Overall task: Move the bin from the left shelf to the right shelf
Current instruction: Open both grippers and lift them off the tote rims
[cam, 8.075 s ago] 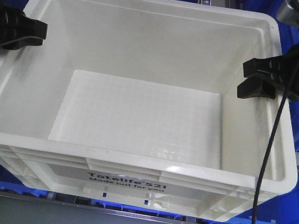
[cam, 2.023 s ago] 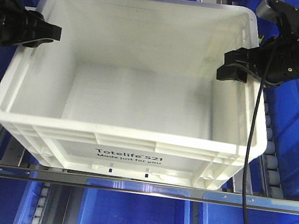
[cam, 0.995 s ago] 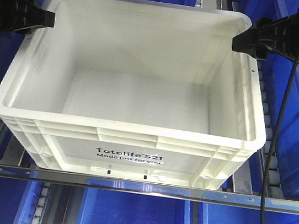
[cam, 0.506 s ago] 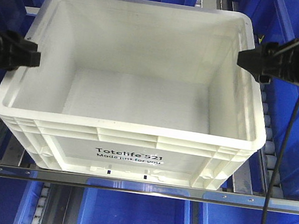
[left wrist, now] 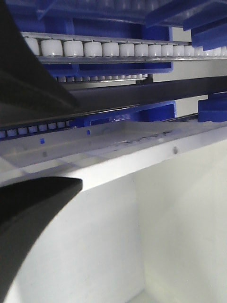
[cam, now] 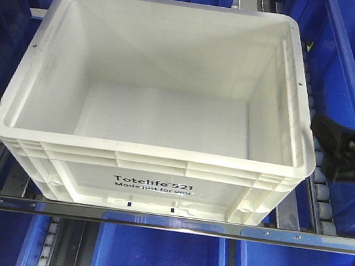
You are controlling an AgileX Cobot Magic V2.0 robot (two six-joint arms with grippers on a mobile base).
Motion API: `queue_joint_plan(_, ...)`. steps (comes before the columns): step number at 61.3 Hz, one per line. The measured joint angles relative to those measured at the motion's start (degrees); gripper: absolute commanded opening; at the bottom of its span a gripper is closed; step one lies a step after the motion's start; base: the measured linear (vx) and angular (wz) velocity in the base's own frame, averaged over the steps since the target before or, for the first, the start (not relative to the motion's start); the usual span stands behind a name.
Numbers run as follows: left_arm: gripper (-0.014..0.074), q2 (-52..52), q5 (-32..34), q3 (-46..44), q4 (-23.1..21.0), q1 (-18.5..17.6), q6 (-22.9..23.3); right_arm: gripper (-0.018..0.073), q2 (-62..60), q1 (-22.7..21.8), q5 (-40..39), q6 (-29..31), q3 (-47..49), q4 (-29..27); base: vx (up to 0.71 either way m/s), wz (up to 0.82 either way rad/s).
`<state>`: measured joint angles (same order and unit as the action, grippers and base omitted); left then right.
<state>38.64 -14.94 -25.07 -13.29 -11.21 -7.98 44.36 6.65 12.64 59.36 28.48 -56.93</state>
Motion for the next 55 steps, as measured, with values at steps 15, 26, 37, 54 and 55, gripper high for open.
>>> queue_joint_plan(15,0.0311,-13.63,-3.66,3.14,-0.01,0.0,0.0,0.0565,-17.53,0.0,-0.61,2.92,-9.24,-0.65,0.0,0.0)
queue_joint_plan(26,0.0311,-18.82,-8.98,3.23,0.83,0.0,-0.16,0.0565,-26.72,0.0,-0.11,4.72,-13.68,-0.65,0.0,0.0)
queue_joint_plan(37,0.0311,-19.36,-2.81,7.48,2.88,0.0,-0.28,0.0565,-27.23,0.0,-2.63,8.84,-14.76,-0.69,0.0,0.0)
queue_joint_plan(54,0.0311,-19.36,13.46,13.97,2.93,0.0,-0.33,0.0565,-19.16,0.0,-6.65,9.34,-14.8,-2.85,0.0,0.0)
queue_joint_plan(55,0.0311,-19.36,13.64,13.97,2.93,0.0,-0.33,0.0565,-19.08,0.0,-6.78,9.34,-14.8,-3.09,0.0,0.0)
